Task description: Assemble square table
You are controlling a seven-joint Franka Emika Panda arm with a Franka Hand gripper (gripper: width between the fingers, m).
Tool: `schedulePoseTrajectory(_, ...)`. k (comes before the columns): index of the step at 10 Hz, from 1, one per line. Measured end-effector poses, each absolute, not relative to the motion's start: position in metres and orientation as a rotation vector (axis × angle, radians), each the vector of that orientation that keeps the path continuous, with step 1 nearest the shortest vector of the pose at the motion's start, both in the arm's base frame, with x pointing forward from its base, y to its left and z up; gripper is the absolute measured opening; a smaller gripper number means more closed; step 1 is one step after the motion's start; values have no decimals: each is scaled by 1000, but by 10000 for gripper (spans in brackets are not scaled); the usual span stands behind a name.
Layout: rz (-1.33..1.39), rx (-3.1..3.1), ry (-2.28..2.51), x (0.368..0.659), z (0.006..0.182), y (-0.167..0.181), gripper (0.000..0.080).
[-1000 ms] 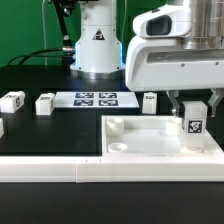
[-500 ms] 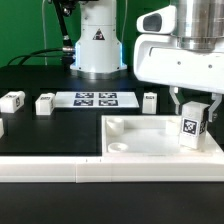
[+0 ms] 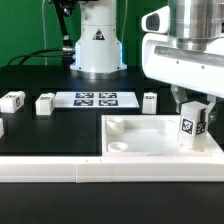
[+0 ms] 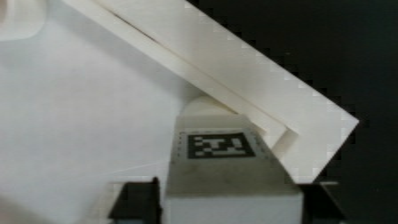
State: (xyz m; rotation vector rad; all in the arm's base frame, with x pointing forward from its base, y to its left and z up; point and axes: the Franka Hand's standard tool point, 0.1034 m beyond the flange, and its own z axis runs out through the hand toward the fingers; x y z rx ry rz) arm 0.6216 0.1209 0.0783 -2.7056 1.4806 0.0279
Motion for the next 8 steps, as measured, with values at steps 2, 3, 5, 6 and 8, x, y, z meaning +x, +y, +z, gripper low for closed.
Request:
schedulePoseTrajectory(2, 23, -2799, 1291, 622, 79, 120, 611)
schedulePoseTrajectory(3, 21, -2843, 1194, 622, 79, 121, 611)
schedulePoseTrajectory(5, 10, -2969, 822, 621, 79, 123, 647)
schedulePoseTrajectory(6, 5, -3011, 649, 622, 79, 122, 647)
schedulePoseTrajectory(8, 7, -3070, 315, 621, 80, 125, 649)
